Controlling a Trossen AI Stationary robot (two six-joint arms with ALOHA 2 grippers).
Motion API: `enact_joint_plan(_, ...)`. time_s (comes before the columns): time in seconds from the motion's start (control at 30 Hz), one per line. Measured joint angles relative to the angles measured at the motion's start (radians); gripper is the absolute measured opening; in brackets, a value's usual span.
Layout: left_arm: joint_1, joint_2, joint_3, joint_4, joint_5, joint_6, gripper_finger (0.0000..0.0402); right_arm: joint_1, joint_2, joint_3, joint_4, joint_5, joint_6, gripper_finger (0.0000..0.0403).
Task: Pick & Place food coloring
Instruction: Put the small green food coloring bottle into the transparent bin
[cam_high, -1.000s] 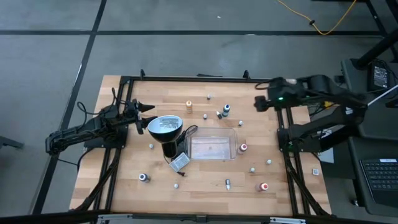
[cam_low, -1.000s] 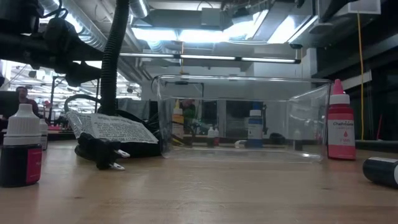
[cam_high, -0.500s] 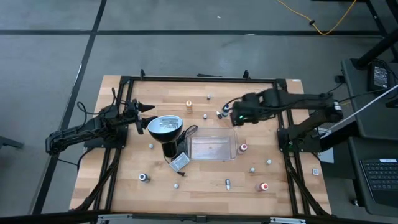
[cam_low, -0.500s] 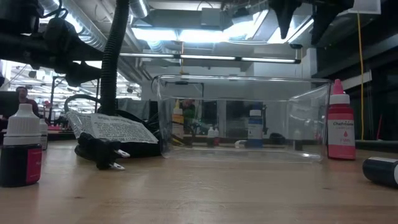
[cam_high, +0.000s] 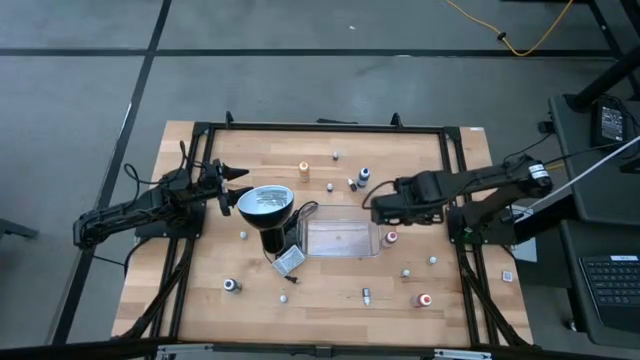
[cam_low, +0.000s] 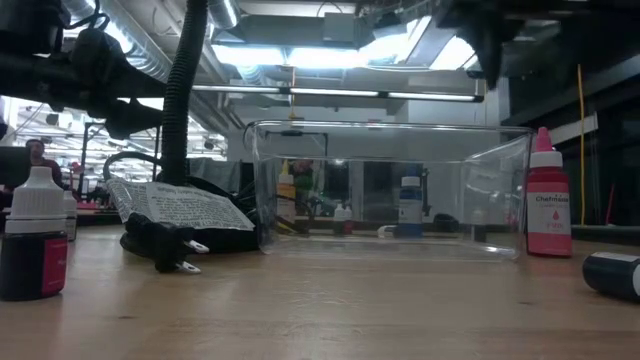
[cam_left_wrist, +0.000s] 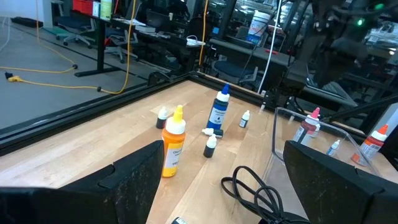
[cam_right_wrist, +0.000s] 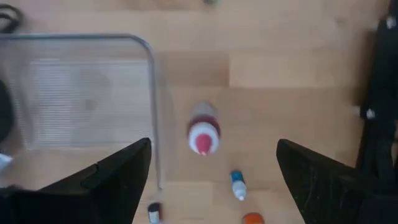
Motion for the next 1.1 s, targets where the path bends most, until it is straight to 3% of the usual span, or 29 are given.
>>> enact_joint_plan(0.53,0.0,0.0,0.0,0.0,0.0,0.0,0.0322,0.138,-0.237,-0.315,0.082,-0.085,0.16,0.0347)
enact_joint_plan(1.1,0.0,0.0,0.0,0.0,0.0,-0.001,0.0322,0.245,-0.354,-0.599,0.284,-0.162,0.315,0.0347)
